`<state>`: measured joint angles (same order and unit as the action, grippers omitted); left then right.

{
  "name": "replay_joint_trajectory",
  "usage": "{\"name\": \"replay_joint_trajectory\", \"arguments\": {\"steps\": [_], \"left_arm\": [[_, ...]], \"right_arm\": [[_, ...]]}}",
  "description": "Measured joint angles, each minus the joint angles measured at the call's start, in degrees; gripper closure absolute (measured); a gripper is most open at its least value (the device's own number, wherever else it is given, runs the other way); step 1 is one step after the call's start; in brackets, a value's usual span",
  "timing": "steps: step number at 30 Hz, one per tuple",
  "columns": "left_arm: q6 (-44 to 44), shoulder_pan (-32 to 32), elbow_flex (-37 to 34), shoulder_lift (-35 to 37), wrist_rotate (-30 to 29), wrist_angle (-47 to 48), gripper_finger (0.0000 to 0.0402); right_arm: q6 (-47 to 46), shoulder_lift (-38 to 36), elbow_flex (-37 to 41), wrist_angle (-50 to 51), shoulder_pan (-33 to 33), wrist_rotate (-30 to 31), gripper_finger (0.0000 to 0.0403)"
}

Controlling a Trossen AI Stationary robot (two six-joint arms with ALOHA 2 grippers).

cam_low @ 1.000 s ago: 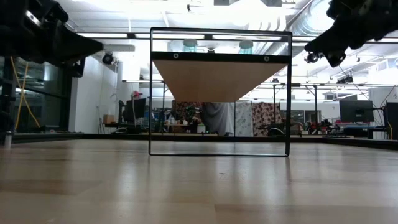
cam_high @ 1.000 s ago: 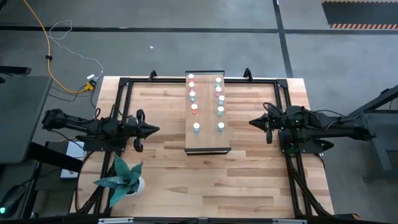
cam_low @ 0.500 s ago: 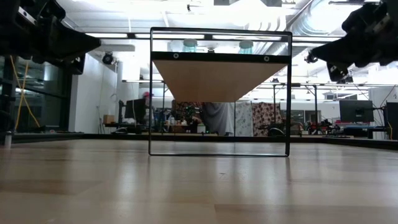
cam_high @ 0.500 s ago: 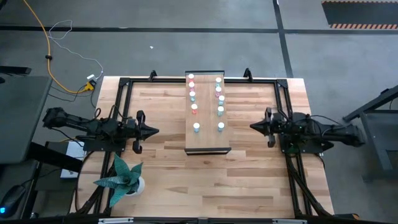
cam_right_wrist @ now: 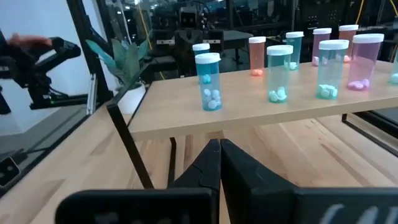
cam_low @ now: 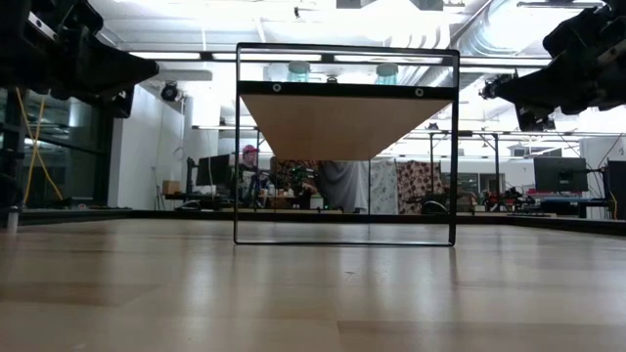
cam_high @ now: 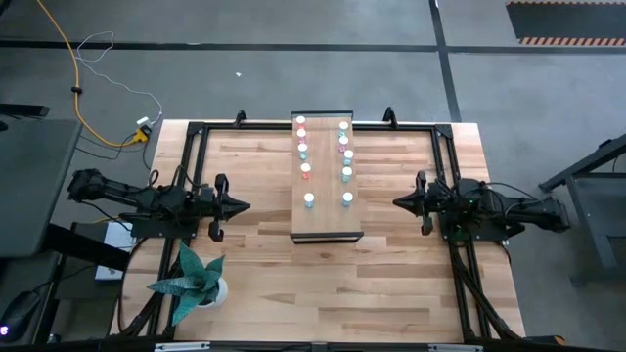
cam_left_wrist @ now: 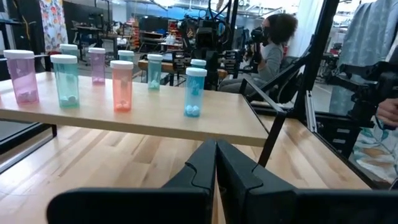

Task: Pick and place medicine bottles onto shelf by color
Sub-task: Return to Home Position

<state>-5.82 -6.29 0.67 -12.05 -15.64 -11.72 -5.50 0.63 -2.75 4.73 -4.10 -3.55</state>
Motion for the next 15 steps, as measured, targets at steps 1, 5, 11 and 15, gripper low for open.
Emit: {"name": "replay_joint_trajectory", "arguments": {"steps": [1, 5, 11, 15], "left_arm": [[0.0, -0.14, 0.01, 0.37, 0.01, 0.17, 0.0398], [0.02, -1.06, 0.02, 3.21, 0.02, 0.29, 0.0399], [0.02, -1.7, 0.02, 10.14, 0.02, 1.27, 0.0398], [0.02, -1.72, 0.02, 11.86, -0.22, 5.19, 0.0398]], "right_arm": [[0.42, 0.07, -0.03, 0.12, 0.0, 0.0, 0.0403], [0.07, 0.08, -0.06, 0.22, 0.0, 0.21, 0.0403], [-3.36, 0.08, -0.06, 0.27, 0.0, 0.24, 0.0403], [-8.65, 0.1, -0.08, 0.31, 0.0, 0.15, 0.0403]]}}
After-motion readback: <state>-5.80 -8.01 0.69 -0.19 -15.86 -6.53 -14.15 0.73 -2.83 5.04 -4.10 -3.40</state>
